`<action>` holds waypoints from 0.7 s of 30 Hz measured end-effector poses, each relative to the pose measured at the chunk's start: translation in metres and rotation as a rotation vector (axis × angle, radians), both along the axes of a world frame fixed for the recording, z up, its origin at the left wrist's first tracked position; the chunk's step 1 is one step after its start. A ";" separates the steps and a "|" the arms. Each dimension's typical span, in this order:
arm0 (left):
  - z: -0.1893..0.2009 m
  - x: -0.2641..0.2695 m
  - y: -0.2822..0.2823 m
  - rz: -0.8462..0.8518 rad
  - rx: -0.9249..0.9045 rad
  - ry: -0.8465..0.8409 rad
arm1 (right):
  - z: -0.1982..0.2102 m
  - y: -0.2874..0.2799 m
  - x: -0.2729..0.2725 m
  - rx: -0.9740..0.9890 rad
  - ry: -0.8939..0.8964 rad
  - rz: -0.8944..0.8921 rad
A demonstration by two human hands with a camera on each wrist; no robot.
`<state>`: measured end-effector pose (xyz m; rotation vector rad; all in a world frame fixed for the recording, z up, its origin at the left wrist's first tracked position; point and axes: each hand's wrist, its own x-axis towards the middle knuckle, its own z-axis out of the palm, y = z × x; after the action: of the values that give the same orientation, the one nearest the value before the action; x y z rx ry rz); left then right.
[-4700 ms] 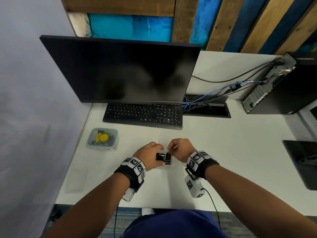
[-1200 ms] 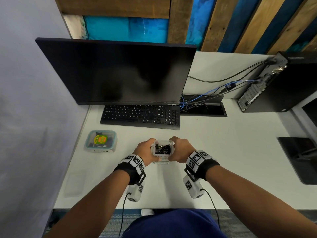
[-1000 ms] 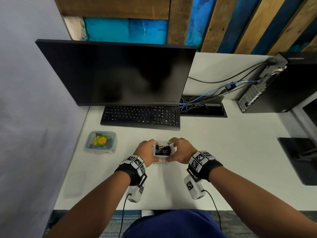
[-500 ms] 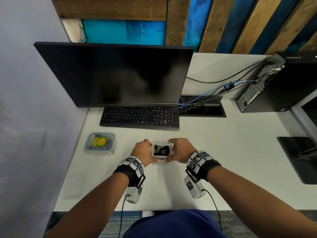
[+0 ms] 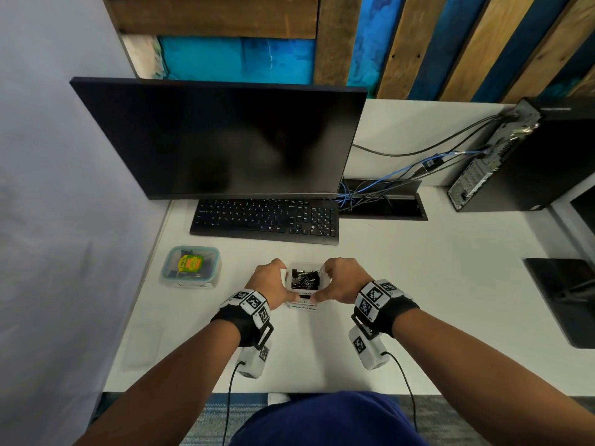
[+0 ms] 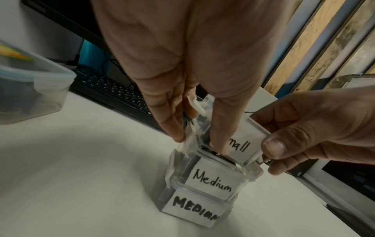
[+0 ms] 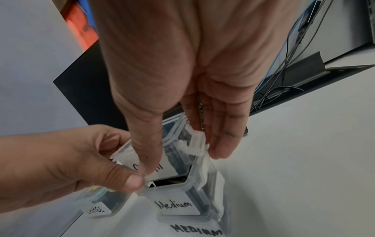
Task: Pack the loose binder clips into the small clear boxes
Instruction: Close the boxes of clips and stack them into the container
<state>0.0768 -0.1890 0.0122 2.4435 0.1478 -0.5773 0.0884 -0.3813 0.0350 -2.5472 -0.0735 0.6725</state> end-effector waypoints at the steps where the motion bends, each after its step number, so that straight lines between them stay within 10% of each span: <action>1: 0.000 0.000 0.000 -0.001 -0.003 0.005 | 0.001 0.000 0.000 -0.003 -0.001 -0.001; 21: 0.014 0.004 -0.005 -0.005 0.050 -0.012 | 0.002 0.008 -0.004 0.012 0.031 -0.113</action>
<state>0.0805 -0.1939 0.0262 2.4955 0.1536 -0.5677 0.0849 -0.3737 0.0375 -2.5067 0.0766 0.6650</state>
